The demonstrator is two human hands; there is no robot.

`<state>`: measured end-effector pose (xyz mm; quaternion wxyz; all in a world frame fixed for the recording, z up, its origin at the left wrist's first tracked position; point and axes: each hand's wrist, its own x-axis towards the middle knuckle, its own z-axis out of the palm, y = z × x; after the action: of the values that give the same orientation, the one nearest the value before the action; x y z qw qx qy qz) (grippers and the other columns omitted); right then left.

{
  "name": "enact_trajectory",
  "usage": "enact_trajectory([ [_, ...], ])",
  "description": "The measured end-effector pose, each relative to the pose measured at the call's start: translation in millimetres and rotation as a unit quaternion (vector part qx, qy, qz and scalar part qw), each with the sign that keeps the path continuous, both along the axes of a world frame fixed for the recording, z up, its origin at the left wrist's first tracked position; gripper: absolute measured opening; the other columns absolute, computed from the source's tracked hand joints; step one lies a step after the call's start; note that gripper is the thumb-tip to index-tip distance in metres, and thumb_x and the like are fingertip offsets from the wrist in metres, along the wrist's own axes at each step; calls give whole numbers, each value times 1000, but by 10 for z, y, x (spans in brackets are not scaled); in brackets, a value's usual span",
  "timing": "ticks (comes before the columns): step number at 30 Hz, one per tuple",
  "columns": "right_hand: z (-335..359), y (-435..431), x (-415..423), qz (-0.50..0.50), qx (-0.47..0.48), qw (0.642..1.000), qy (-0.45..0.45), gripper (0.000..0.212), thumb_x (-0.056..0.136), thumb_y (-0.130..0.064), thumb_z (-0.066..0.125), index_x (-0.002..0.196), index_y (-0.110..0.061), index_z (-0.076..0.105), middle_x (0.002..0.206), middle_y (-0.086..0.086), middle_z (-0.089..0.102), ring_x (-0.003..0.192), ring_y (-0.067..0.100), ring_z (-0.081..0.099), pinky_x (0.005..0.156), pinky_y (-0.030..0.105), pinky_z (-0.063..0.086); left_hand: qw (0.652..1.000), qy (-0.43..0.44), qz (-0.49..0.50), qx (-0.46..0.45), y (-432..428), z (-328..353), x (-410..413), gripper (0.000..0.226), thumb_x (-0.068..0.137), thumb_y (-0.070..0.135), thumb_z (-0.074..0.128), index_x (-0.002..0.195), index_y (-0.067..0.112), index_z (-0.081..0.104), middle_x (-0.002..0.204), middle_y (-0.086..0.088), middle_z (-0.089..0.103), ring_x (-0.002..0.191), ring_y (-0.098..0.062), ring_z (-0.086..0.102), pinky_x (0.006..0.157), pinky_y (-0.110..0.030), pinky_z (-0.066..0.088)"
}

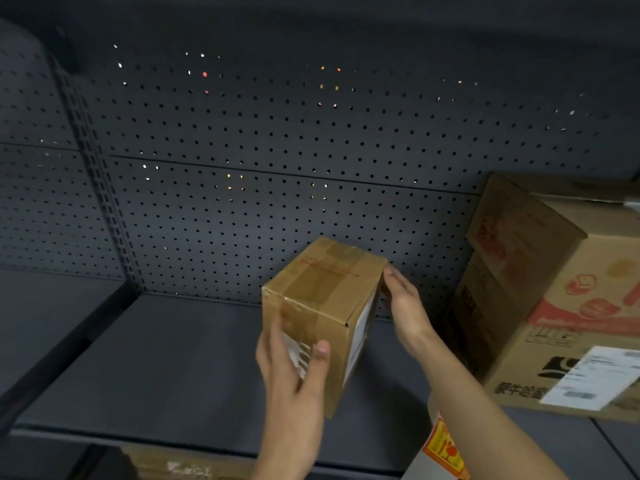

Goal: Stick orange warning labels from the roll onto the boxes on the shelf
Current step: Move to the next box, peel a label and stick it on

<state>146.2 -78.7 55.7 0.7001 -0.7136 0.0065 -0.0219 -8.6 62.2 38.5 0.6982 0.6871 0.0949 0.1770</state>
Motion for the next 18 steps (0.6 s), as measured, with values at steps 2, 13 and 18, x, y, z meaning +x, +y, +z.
enact_trajectory([
  [2, -34, 13, -19, 6, 0, 1000, -9, 24, 106, -30, 43, 120, -29, 62, 124, -9, 64, 123, 11, 55, 109, 28, 37, 1000, 1, -28, -9, -4, -11, 17, 93, 78, 74, 57, 153, 49, 9, 157, 35, 3, 146, 4, 18, 112, -24, 23],
  [13, -295, -166, -695, -24, -49, 986, -159, 23, 94, -34, 55, 102, -14, 64, 95, -1, 70, 90, 17, 64, 83, 36, 51, 994, 10, -89, 63, 541, -5, 535, 85, 69, 72, 66, 144, 46, 36, 120, 27, 67, 114, 5, 62, 107, -40, 46],
  [18, -329, -211, -757, -32, -58, 984, -164, 24, 93, -35, 56, 108, -17, 64, 104, 0, 71, 100, 23, 66, 91, 47, 55, 993, 19, -96, 64, 555, -37, 674, 80, 73, 71, 62, 143, 41, 40, 116, 28, 67, 106, 11, 62, 104, -36, 47],
])
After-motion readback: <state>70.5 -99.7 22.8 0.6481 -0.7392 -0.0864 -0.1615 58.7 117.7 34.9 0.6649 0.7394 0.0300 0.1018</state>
